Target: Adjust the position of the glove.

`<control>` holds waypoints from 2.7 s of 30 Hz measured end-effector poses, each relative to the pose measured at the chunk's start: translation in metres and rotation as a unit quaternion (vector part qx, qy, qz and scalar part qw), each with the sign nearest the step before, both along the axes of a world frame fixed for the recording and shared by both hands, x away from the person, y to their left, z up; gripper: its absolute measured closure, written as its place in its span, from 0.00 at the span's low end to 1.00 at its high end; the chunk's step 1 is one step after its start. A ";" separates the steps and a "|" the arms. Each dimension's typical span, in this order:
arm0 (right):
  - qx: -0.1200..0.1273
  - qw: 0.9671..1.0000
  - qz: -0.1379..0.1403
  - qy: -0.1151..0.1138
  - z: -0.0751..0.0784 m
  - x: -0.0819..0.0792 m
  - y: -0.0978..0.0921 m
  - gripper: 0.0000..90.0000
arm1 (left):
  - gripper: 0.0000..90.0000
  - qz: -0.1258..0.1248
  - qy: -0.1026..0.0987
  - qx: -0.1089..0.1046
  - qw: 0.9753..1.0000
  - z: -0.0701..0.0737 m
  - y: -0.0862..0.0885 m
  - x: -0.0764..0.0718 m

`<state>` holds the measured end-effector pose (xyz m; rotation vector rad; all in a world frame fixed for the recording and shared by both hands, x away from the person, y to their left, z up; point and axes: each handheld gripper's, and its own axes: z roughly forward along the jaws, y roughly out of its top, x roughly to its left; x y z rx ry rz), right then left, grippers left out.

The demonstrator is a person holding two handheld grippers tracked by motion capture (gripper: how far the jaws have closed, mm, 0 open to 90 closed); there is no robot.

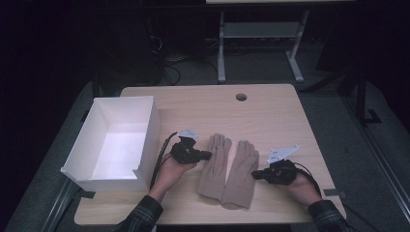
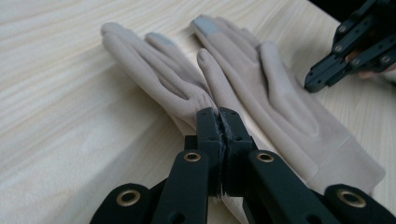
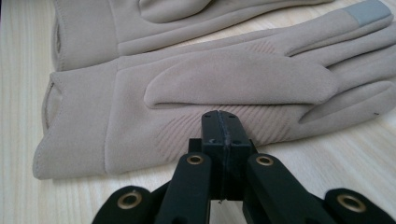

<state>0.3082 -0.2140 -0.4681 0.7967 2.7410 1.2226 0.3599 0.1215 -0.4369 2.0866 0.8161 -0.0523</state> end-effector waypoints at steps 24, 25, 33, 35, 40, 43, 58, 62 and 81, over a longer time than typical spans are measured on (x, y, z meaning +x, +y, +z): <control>0.015 1.000 0.007 0.003 -0.002 0.008 0.027 1.00 | 0.98 -0.039 0.004 -0.056 0.998 0.019 -0.020 -0.002; 0.015 1.000 0.008 0.001 -0.003 0.009 0.028 1.00 | 0.98 -0.042 0.005 -0.059 0.997 0.019 -0.022 -0.002; 0.017 1.000 0.014 -0.002 -0.003 0.009 0.038 1.00 | 0.98 -0.060 0.014 -0.051 0.997 0.017 -0.040 -0.006; 0.017 1.000 0.015 -0.002 -0.003 0.009 0.040 1.00 | 0.98 -0.064 0.015 -0.047 0.997 0.016 -0.043 -0.007; 0.011 1.000 0.018 -0.007 -0.003 0.010 0.042 1.00 | 0.98 -0.069 0.020 -0.041 0.997 0.011 -0.054 -0.008; 0.010 1.000 0.018 -0.008 -0.003 0.010 0.042 1.00 | 0.98 -0.079 0.021 -0.033 0.996 0.007 -0.064 -0.009; 0.009 1.000 0.011 -0.007 -0.001 0.009 0.037 0.99 | 0.89 -0.087 0.014 -0.031 0.996 0.003 -0.077 -0.012; 0.006 1.000 -0.018 -0.016 0.003 0.010 0.021 0.91 | 0.94 -0.088 0.005 -0.030 0.996 0.006 -0.075 -0.016; -0.025 0.982 -0.180 -0.050 -0.006 0.030 -0.036 0.30 | 1.00 -0.127 0.004 0.058 0.990 -0.023 -0.107 -0.052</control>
